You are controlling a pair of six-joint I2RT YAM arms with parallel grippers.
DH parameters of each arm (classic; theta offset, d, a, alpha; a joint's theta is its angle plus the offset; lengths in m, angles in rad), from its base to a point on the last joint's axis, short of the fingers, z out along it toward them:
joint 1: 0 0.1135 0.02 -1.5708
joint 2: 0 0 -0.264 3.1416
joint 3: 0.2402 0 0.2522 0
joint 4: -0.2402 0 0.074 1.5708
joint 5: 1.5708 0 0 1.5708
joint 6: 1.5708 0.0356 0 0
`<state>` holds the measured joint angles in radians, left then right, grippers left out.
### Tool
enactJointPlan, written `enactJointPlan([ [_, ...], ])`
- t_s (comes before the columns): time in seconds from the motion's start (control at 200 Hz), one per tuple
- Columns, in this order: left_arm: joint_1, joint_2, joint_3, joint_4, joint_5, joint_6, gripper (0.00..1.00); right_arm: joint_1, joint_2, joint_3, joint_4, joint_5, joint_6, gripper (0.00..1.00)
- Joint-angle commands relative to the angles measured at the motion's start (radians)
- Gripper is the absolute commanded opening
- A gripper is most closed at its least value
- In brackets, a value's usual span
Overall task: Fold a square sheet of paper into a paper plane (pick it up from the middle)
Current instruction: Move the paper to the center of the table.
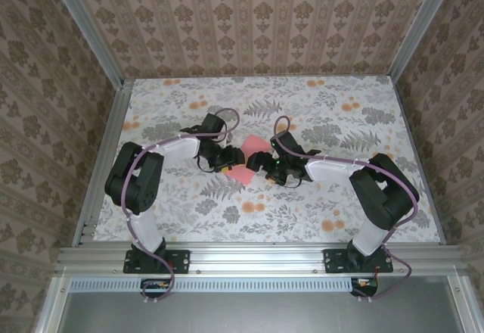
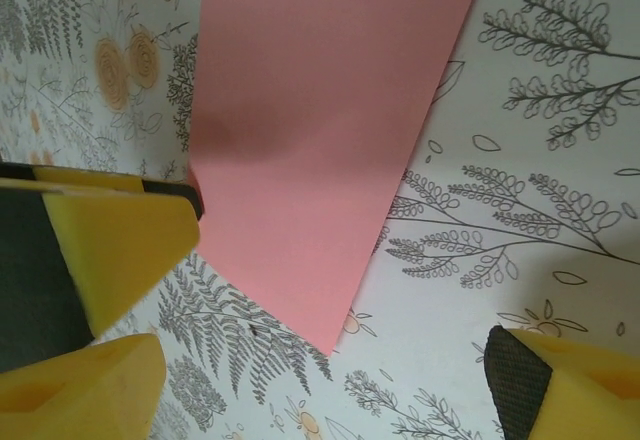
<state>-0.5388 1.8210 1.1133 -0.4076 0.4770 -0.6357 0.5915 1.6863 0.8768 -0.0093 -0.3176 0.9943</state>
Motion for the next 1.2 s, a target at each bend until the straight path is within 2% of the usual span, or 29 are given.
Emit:
enactJointPlan([
  [0.0, -0.022, 0.008, 0.035, -0.055, 0.024, 0.015, 0.55, -0.015, -0.025, 0.014, -0.052, 0.035, -0.026, 0.86],
  [0.13, -0.031, 0.014, 0.025, -0.036, 0.063, 0.005, 0.57, -0.032, -0.054, -0.003, -0.078, 0.054, -0.046, 0.86],
  [0.205, -0.035, 0.012, 0.028, -0.05, 0.051, 0.01, 0.57, -0.042, -0.076, -0.02, -0.087, 0.062, -0.052, 0.86],
  [0.38, -0.012, -0.08, 0.025, -0.068, -0.074, 0.039, 0.6, -0.05, -0.102, -0.045, -0.088, 0.077, -0.062, 0.86],
  [0.47, -0.003, -0.076, 0.021, -0.091, -0.133, 0.067, 0.62, -0.05, -0.092, -0.047, -0.079, 0.071, -0.055, 0.86],
  [0.645, -0.009, -0.013, 0.018, -0.069, -0.082, 0.072, 0.6, -0.05, -0.081, -0.044, -0.069, 0.064, -0.053, 0.86],
  [0.905, -0.047, 0.048, 0.044, -0.093, -0.089, 0.051, 0.59, -0.051, -0.08, -0.03, -0.087, 0.073, -0.062, 0.86],
  [1.045, -0.077, 0.062, 0.044, -0.129, -0.106, 0.012, 0.59, -0.056, -0.089, -0.032, -0.097, 0.074, -0.065, 0.86],
  [1.195, -0.116, 0.049, 0.019, -0.114, -0.072, -0.075, 0.59, -0.063, -0.12, -0.046, -0.107, 0.074, -0.072, 0.86],
])
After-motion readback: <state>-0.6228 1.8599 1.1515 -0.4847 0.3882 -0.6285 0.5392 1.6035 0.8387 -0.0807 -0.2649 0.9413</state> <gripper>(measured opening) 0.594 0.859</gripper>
